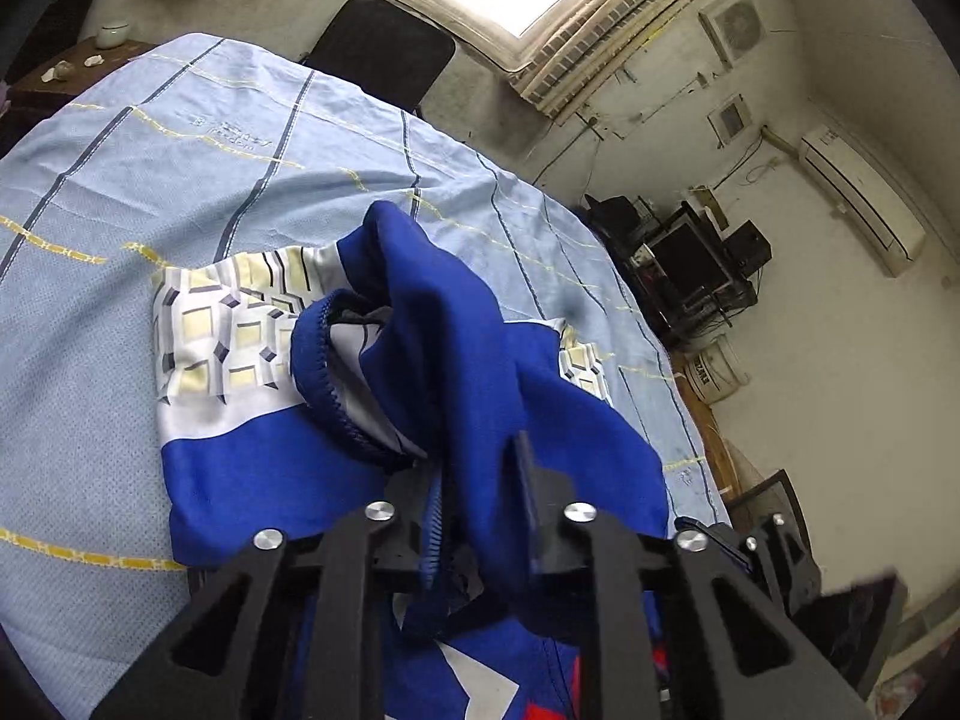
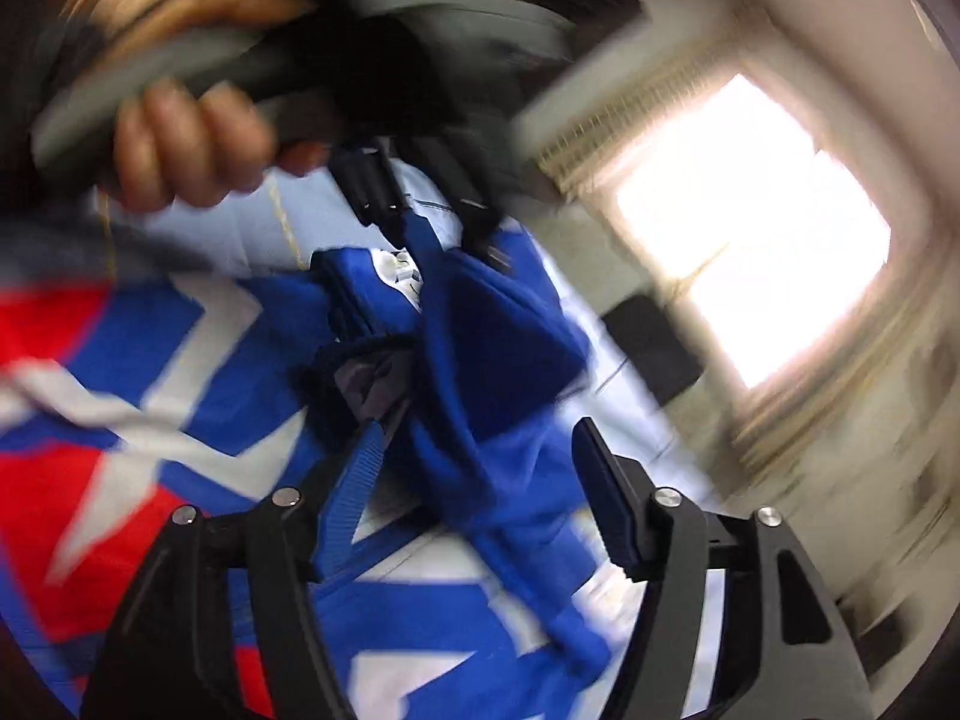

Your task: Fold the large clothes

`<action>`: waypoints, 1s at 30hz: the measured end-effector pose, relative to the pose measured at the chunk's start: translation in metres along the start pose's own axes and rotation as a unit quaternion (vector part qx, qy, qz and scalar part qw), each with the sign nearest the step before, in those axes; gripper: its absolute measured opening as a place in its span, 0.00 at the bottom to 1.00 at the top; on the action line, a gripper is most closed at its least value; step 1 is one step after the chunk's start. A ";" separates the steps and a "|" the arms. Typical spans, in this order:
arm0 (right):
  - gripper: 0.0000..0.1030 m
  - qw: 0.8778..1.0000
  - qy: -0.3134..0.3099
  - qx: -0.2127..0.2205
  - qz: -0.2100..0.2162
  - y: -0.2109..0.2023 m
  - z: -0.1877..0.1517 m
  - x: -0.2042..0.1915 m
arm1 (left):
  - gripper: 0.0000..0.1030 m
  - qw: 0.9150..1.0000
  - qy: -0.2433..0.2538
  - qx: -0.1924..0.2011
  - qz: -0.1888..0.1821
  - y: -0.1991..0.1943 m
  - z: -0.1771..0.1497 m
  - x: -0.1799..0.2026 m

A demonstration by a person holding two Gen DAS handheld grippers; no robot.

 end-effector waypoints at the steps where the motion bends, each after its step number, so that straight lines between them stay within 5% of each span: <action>1: 0.62 0.998 0.061 0.006 0.033 -0.005 -0.004 0.011 | 0.18 1.000 -0.003 0.000 0.002 -0.001 0.001 -0.002; 4: 0.63 0.951 0.265 0.017 0.156 -0.011 -0.023 0.038 | 0.17 1.000 -0.017 -0.004 -0.001 -0.002 0.003 -0.009; 6: 0.63 0.892 0.385 0.032 0.236 -0.008 -0.031 0.048 | 0.18 1.000 -0.023 -0.010 -0.008 -0.002 0.002 -0.010; 9: 0.63 0.828 0.484 0.028 0.282 0.012 -0.038 0.051 | 0.48 1.000 -0.026 -0.001 0.002 -0.002 0.003 -0.012; 13: 0.62 0.786 0.546 0.013 0.289 0.034 -0.044 0.049 | 0.50 1.000 -0.031 0.002 0.001 -0.002 0.004 -0.014; 19: 0.64 0.712 0.622 0.063 0.320 0.036 -0.049 0.059 | 0.50 0.998 -0.054 0.021 -0.021 -0.013 0.012 -0.018; 21: 0.75 0.701 0.637 0.072 0.313 0.034 -0.054 0.065 | 0.50 0.998 -0.052 0.026 -0.024 -0.016 0.014 -0.016; 24: 0.75 0.695 0.649 0.060 0.305 0.043 -0.060 0.067 | 0.50 0.999 -0.047 0.011 -0.009 -0.003 0.012 -0.013; 26: 0.73 0.682 0.662 0.051 0.307 0.057 -0.061 0.063 | 0.33 0.999 -0.040 -0.003 -0.005 0.008 0.007 -0.013; 27: 0.65 0.682 0.662 0.048 0.307 0.060 -0.060 0.062 | 0.08 0.999 -0.034 -0.009 -0.008 0.011 0.006 -0.011; 28: 0.61 0.685 0.660 0.046 0.304 0.062 -0.059 0.061 | 0.05 0.999 -0.031 -0.012 -0.010 0.013 0.006 -0.011; 30: 0.25 0.691 0.650 0.045 0.313 0.069 -0.057 0.059 | 0.05 1.000 -0.026 -0.001 -0.004 0.010 0.007 -0.010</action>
Point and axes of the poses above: each gripper's, at about its wrist camera, not at the fingertips, and y roughly the way its jaws point, x to its right, z to its top, the point moved 8 cm from there along y, roughly the way its jaws point, and after that the axes turned 12 degrees about z, right-handed, at the moved point
